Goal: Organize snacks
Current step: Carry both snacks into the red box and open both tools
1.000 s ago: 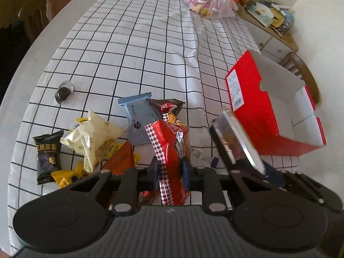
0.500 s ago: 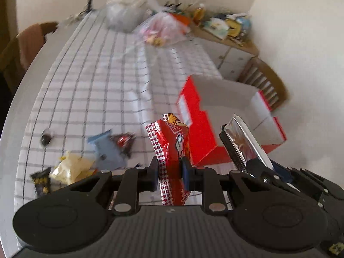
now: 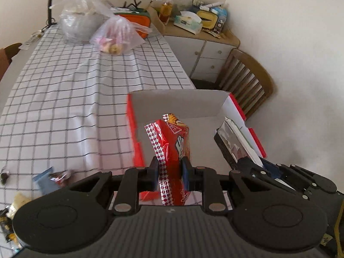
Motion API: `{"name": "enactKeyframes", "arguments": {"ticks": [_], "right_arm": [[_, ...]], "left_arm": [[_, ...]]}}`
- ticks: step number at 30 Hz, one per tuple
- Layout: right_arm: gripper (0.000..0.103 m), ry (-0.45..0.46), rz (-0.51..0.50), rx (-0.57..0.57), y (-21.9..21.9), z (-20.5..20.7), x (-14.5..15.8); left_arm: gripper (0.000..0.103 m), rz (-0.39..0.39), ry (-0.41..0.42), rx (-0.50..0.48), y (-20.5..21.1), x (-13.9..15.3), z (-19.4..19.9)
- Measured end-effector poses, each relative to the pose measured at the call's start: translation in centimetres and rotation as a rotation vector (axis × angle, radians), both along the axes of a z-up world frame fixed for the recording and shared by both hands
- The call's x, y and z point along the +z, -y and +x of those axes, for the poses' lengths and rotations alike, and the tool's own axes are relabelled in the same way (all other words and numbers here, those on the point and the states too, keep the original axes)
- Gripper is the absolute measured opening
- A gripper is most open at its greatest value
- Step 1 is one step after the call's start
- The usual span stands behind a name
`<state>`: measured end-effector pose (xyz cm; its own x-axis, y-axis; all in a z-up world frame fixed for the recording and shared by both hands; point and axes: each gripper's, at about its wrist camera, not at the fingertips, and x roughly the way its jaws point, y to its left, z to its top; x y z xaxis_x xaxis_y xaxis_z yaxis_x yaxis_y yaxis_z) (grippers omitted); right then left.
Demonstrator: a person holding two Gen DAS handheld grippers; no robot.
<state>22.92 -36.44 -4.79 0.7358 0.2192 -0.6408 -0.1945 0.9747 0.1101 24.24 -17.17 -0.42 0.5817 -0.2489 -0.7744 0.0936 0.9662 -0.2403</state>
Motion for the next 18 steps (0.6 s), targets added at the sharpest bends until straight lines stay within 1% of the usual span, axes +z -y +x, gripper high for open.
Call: {"name": "enactKeyframes", "arguments": {"ticks": [3,8,14,18], "right_arm": [[0.017,-0.029,-0.005,-0.001,1.6,1.9,-1.3],[0.017,-0.081,-0.014,0.006,3.3,4.6,-3.6],[0.017,-0.137,-0.014,0.049,3.5,6.8,-6.0],[0.017,-0.168,-0.026,0.087,3.0,7.3,-7.0]], "left_arm": [[0.02,0.021,-0.011,0.007,2.0,-0.8,2.1],[0.021,0.05,-0.045,0.031,4.3,-2.7,5.1],[0.021,0.08,-0.09,0.053,5.6,-5.3,7.3],[0.021,0.109,-0.129,0.06,6.1,-7.1,8.3]]}}
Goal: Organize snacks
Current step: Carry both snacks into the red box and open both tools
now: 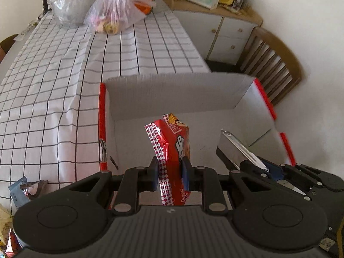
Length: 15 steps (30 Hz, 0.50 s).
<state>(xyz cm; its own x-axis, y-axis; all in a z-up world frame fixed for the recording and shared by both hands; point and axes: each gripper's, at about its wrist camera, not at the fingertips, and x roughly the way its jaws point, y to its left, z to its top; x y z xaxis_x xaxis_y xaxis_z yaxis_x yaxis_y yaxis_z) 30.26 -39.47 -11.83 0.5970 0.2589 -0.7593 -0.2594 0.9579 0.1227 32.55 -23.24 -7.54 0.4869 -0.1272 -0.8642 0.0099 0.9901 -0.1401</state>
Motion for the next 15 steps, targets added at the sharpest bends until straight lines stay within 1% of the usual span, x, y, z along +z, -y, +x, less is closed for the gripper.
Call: {"name": "enactKeyframes", "arguments": {"ticks": [7,11,13,15], "right_arm": [[0.018,-0.029,0.007,0.036,-0.1,0.3,-0.8],[0.023,-0.028,0.009,0.048,-0.1,0.4,-0.7],[0.027,-0.025,0.014,0.056,-0.1,0.3,-0.6],[0.028,-0.024,0.018,0.067,0.0,0.2,-0.5]], "left_arm": [[0.021,0.034,-0.036,0.0,0.6,-1.9,0.7],[0.021,0.044,-0.055,0.006,0.8,-2.6,0.6],[0.021,0.052,-0.051,0.009,0.8,-2.6,0.5],[0.021,0.057,-0.047,0.012,0.8,-2.5,0.3]]}}
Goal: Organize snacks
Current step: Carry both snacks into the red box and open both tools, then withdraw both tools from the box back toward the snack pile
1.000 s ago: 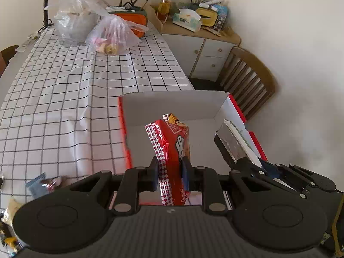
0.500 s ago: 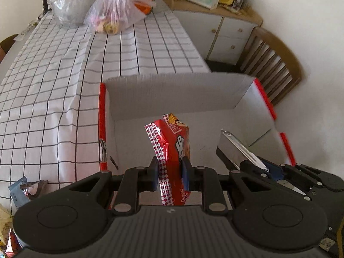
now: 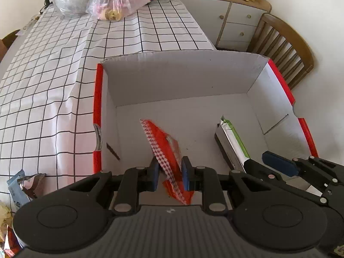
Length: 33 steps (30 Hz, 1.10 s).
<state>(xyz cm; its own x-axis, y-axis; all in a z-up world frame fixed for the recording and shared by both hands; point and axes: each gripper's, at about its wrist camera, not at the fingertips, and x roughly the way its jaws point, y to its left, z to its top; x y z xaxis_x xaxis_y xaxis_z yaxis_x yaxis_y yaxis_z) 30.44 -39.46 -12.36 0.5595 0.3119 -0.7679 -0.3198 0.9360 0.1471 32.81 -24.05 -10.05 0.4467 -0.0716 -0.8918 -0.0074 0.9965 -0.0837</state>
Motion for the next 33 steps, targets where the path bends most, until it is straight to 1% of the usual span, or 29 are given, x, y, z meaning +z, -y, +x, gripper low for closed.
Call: {"name": "enactKeyframes", "arguments": {"ticks": [2,7,9,11,17,19,23,24,25,26,27,28,32,33], "right_arm": [[0.034,0.007,0.007,0.003,0.1,-0.2,0.3],[0.043,0.038,0.031,0.01,0.2,-1.2,1.5],[0.046,0.051,0.038,0.023,0.0,-1.7,2.2],[0.049,0.07,0.04,0.031,-0.2,-2.4,2.9],[0.057,0.106,0.066,0.046,-1.5,-4.3,5.4],[0.064,0.121,0.071,0.048,-2.0,-5.1,6.1],[0.066,0.139,0.083,0.047,-3.0,-6.5,7.4],[0.067,0.143,0.087,0.044,-3.3,-6.9,7.7],[0.069,0.148,0.091,0.043,-3.6,-7.2,8.0],[0.069,0.155,0.094,0.042,-3.9,-7.7,8.3],[0.071,0.163,0.097,0.043,-4.2,-8.1,8.6],[0.074,0.168,0.1,0.044,-4.6,-8.5,9.0],[0.08,0.189,0.109,0.056,-6.5,-10.0,10.0],[0.081,0.195,0.109,0.06,-7.0,-10.4,10.3]], "left_arm": [[0.021,-0.006,0.0,0.005,-0.2,0.1,-0.3],[0.021,-0.013,0.017,0.008,-0.6,0.8,-1.6],[0.024,-0.025,0.027,0.01,-1.0,1.2,-2.2],[0.027,-0.036,0.041,0.008,-1.3,1.7,-2.9],[0.028,-0.067,0.089,-0.019,-2.4,3.8,-5.4],[0.029,-0.071,0.109,-0.027,-2.8,4.5,-6.3],[0.031,-0.081,0.152,-0.031,-4.3,5.8,-8.0],[0.033,-0.08,0.165,-0.029,-4.8,6.2,-8.5],[0.041,-0.081,0.177,-0.028,-5.3,6.5,-9.0],[0.045,-0.082,0.194,-0.024,-5.9,6.8,-9.6],[0.052,-0.078,0.209,-0.017,-6.4,7.1,-10.1],[0.056,-0.078,0.224,-0.013,-7.1,7.4,-10.5],[0.058,-0.08,0.252,-0.015,-9.4,8.3,-12.2],[0.06,-0.08,0.257,-0.016,-9.9,8.5,-12.6]]}}
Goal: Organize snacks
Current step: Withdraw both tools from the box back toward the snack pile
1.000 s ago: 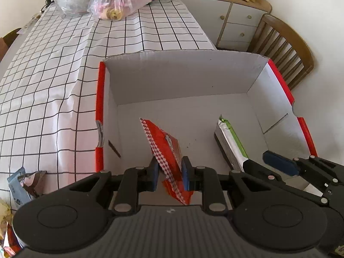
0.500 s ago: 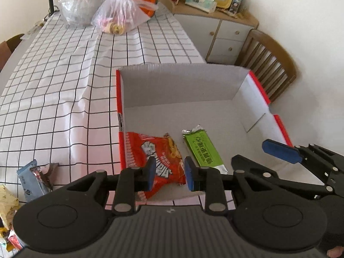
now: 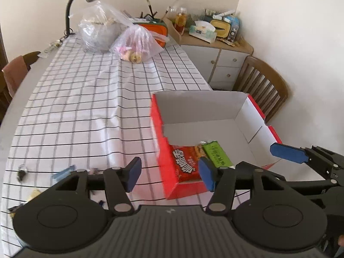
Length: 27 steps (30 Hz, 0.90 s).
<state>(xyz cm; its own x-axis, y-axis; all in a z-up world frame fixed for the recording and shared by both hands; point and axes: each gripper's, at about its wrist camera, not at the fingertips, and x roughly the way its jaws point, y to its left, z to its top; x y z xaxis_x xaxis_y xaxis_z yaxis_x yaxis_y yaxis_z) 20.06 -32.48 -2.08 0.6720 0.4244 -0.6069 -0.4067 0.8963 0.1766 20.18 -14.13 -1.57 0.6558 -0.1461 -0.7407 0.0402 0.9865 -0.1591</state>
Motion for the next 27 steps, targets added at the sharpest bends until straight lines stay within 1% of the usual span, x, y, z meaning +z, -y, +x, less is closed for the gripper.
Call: {"name": "enactKeyframes", "arguments": {"ticks": [3,6,8,10,14,16,21,27], "right_arm": [[0.085,0.015,0.008,0.011,-1.4,-1.0,0.7],[0.089,0.026,0.018,0.019,-2.7,-2.0,1.1],[0.095,0.033,0.027,0.019,-3.6,-2.6,1.3],[0.096,0.039,0.034,0.018,-4.4,-3.2,1.4],[0.1,0.043,0.044,0.02,-6.1,-4.2,1.4],[0.102,0.044,0.042,0.021,-7.1,-4.8,1.3],[0.103,0.035,0.015,0.025,-9.6,-5.9,0.3],[0.103,-0.003,-0.015,0.047,-12.5,-6.6,-1.6]], "left_arm": [[0.067,0.002,0.024,0.007,-1.7,0.4,-1.3],[0.067,0.004,0.043,0.008,-3.5,0.8,-2.5],[0.068,0.011,0.057,0.008,-4.6,1.0,-3.4],[0.073,0.012,0.067,0.012,-5.8,1.1,-4.2],[0.073,0.01,0.089,0.028,-8.3,1.1,-5.8],[0.075,0.007,0.093,0.036,-9.6,1.0,-6.5],[0.081,-0.014,0.092,0.067,-13.3,0.5,-7.7],[0.082,-0.028,0.053,0.119,-17.7,-0.9,-8.6]]}}
